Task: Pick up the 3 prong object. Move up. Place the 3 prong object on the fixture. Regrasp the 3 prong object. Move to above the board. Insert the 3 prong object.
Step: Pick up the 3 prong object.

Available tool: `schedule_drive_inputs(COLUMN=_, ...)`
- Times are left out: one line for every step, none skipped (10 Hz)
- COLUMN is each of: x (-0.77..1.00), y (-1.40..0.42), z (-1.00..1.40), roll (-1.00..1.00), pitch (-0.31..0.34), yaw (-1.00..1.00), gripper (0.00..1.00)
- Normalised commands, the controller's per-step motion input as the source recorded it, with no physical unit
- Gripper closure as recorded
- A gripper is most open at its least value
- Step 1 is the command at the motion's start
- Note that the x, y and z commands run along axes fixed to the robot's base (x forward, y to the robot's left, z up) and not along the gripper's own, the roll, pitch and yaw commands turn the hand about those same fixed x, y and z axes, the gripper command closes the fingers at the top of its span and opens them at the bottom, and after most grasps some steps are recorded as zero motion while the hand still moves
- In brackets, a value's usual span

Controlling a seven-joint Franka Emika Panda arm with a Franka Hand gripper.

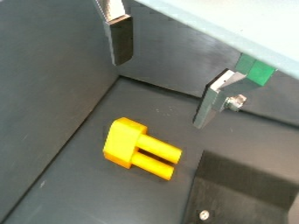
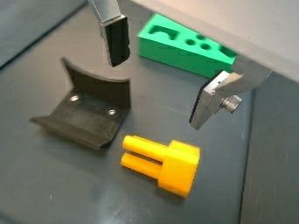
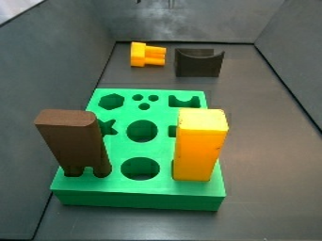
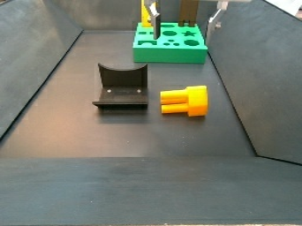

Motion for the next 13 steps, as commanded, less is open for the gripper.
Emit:
schedule_drive_inputs(x=0.00, y=0.00, z=-0.25, roll=0.00, pitch=0.000, yaw=-1.00, gripper=0.00)
schedule_drive_inputs(x=0.00, y=0.00, z=-0.25, roll=0.00, pitch=0.000, yaw=-1.00, gripper=0.00)
schedule_drive_inputs(x=0.00, y=0.00, z=-0.34, roll=0.00, pitch=0.014, yaw=-1.00, gripper=0.00)
schedule_drive_inputs(x=0.00, y=0.00, z=-0.43, roll=0.00, pitch=0.030, yaw=-1.00, gripper=0.00)
schedule_drive_inputs(x=-0.01, y=0.00, z=-0.44, roll=0.00, pitch=0.030, yaw=-1.00, gripper=0.00)
schedule_drive_inputs(x=-0.01, y=0.00, z=-0.45, roll=0.00, pitch=0.031, yaw=-1.00, gripper=0.00)
schedule_drive_inputs(x=-0.08, y=0.00, z=-0.49, roll=0.00, pitch=0.026, yaw=-1.00, gripper=0.00)
schedule_drive_inputs(x=-0.08, y=0.00, z=-0.48, roll=0.00, pitch=0.019, yaw=-1.00, gripper=0.00)
schedule_drive_inputs(x=-0.02, y=0.00, z=-0.48, roll=0.00, pitch=0.000, yaw=-1.00, gripper=0.00)
schedule_drive_inputs(x=0.00, y=0.00, z=-0.49, roll=0.00, pitch=0.000, yaw=-1.00, gripper=0.00)
schedule_drive_inputs(x=0.00, y=0.00, z=-0.48, roll=0.00, pitch=0.000, yaw=-1.00, gripper=0.00)
schedule_drive_inputs(x=0.00, y=0.00, z=-0.49, roll=0.00, pitch=0.000, yaw=-1.00, gripper=0.00)
schedule_drive_inputs(x=0.00, y=0.00, z=-0.45, roll=0.00, pitch=0.000, yaw=-1.00, gripper=0.00)
